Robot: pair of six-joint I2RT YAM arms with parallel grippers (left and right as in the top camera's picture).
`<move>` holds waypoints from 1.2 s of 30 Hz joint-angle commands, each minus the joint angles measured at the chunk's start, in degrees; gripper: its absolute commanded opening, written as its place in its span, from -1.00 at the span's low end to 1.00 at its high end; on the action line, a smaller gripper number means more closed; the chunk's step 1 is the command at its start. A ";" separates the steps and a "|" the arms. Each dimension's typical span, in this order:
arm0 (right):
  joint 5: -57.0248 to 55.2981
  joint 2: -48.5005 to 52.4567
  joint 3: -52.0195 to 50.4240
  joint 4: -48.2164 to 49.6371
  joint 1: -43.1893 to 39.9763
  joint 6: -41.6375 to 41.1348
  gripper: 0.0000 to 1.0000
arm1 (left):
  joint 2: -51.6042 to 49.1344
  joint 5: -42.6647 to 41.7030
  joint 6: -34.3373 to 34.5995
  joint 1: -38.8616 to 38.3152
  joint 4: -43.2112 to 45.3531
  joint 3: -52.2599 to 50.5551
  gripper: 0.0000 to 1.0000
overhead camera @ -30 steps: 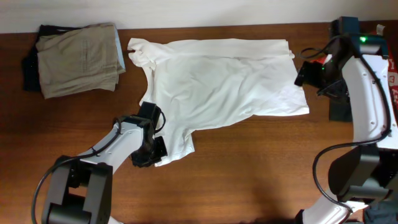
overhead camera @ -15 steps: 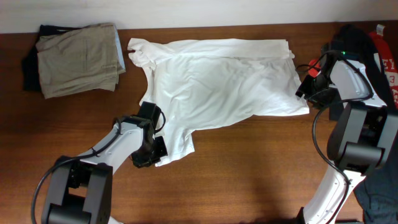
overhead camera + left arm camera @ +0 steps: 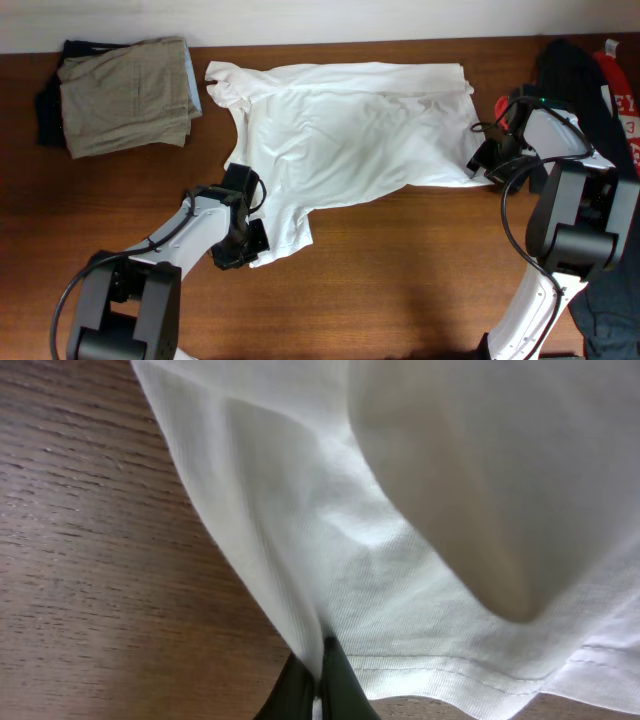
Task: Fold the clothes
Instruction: 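Lift the T-shirt with both grippers and flip it over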
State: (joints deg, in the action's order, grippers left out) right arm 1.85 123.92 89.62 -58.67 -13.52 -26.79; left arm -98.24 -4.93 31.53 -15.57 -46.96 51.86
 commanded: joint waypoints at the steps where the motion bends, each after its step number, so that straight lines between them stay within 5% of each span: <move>1: -1.66 1.09 -1.57 -0.24 -0.02 -0.28 0.04 | -3.19 3.65 0.07 0.46 0.17 -3.13 -0.99; 2: -1.66 1.09 -1.57 -0.24 -0.02 -0.31 -0.63 | -3.17 3.65 -0.31 0.46 -0.28 -3.10 -0.99; 3: -1.66 1.07 -1.57 -0.28 -0.02 -0.59 -0.92 | -3.10 3.65 -0.28 0.48 -1.18 -2.97 -0.99; 7: -1.64 -3.28 -1.55 -2.10 -0.07 -2.89 -0.92 | 3.63 3.43 -0.31 0.46 -8.41 0.59 -0.99; 11: -1.27 -25.22 -1.55 -5.62 -0.04 -2.19 -0.93 | 27.47 9.22 -0.31 0.46 -19.12 13.00 -0.99; 14: 0.15 -45.92 3.67 -11.32 0.00 -0.63 -0.92 | 37.66 10.12 -2.95 0.46 -25.55 37.27 -0.99; 18: 0.11 -57.79 20.39 -24.04 -0.02 1.49 -0.92 | 38.10 10.21 -4.87 0.46 -33.38 63.14 -0.99; 21: 0.11 -58.45 34.32 -27.23 -0.02 1.92 -0.92 | 38.10 11.06 -4.85 0.46 -33.62 72.63 -0.99; 24: 0.11 -54.86 35.91 -23.96 -0.02 1.84 -0.92 | 32.48 18.27 -4.87 0.46 -29.86 71.10 -0.99; 27: 0.55 -42.42 35.91 -19.39 0.00 1.90 -0.92 | 16.11 24.33 -8.52 0.48 -23.39 71.01 -0.99; 30: 10.08 -30.25 36.24 -3.58 -0.02 3.85 -0.92 | -3.80 24.24 -16.72 3.78 -3.52 75.10 -0.99; 34: 10.19 -30.56 57.37 -6.82 -0.07 3.43 -0.92 | -4.48 23.78 -21.00 5.62 -15.63 108.02 -0.99; 36: 10.12 -30.56 61.51 -10.67 -0.07 3.43 -0.92 | -4.48 22.60 -20.98 5.62 -22.43 115.91 -0.99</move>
State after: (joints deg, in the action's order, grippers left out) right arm 12.01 94.78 147.52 -66.54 -13.41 -23.75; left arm -105.73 17.39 12.78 -10.57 -64.84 159.37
